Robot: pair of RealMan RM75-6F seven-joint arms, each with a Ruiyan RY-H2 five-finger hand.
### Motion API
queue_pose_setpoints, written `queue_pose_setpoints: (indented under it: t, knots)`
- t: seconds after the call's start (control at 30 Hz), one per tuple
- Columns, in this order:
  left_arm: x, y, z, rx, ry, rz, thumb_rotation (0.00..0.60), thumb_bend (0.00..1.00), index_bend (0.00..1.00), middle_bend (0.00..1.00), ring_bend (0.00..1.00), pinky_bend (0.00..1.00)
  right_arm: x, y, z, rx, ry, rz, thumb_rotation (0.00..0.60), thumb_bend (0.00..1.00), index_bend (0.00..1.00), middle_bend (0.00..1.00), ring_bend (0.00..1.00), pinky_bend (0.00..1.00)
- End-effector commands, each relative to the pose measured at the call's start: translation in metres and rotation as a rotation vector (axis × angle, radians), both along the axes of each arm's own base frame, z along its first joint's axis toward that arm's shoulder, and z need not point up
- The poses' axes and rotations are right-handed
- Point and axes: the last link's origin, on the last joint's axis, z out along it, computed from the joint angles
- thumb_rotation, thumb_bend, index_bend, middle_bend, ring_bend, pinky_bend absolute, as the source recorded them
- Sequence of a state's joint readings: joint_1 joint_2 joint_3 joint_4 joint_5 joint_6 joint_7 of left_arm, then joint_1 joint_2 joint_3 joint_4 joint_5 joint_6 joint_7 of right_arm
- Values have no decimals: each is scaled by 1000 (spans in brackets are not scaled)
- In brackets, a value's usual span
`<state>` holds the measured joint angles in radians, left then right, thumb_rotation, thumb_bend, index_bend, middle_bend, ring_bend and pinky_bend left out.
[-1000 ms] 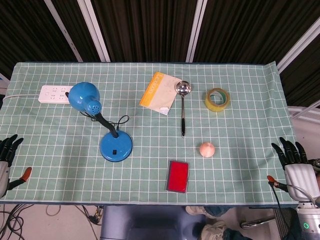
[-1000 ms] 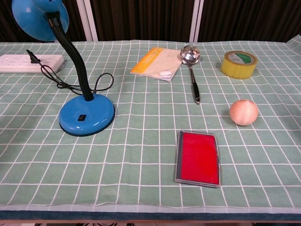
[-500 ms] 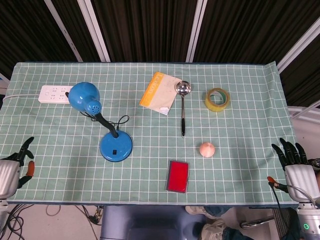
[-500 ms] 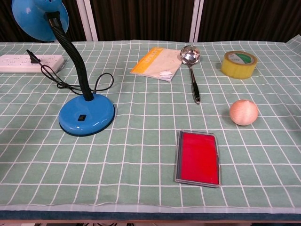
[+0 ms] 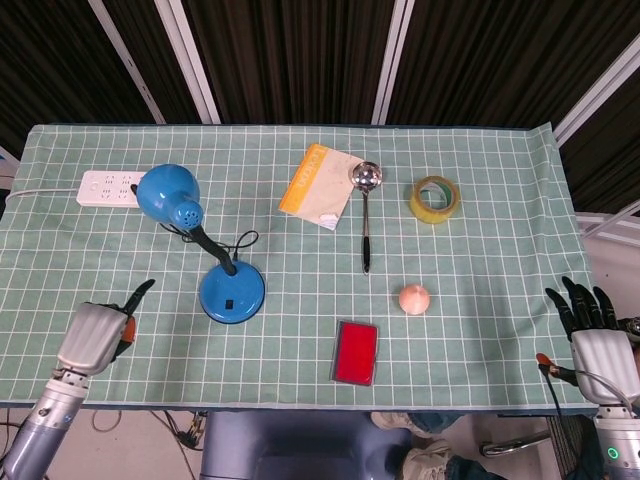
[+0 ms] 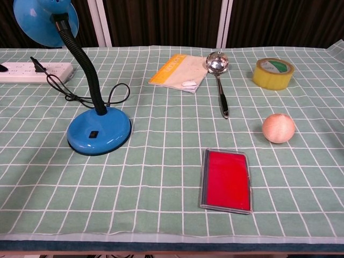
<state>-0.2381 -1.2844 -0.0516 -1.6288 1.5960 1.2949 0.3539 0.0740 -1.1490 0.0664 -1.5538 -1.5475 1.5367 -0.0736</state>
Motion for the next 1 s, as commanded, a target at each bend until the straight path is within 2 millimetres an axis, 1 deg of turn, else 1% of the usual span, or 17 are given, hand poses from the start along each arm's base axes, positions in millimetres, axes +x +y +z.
queue_pose_setpoints:
  t: [0.03,0.23,0.4,0.67,1.0]
  knots:
    - [11,9,-20,-57,4,-4,600,814,140,793,784,910,-1,0,0,1,1,-3,600,168,125,37,57,0]
    - [20,11,-48,-139,-10,-31,600,813,164,792,784,911,-1,0,1,-1,5,-10,600,168,125,37,57,0]
    - [24,11,-65,-214,-24,-45,600,810,177,792,784,910,-2,0,1,-3,5,-13,600,168,125,37,57,0]
    - [25,14,-81,-241,-43,-32,600,807,191,793,784,910,-2,-1,2,-4,4,-18,600,168,126,37,57,0]
    - [24,21,-91,-238,-29,8,600,803,190,792,784,910,-2,-1,2,-2,5,-25,600,168,126,37,57,0]
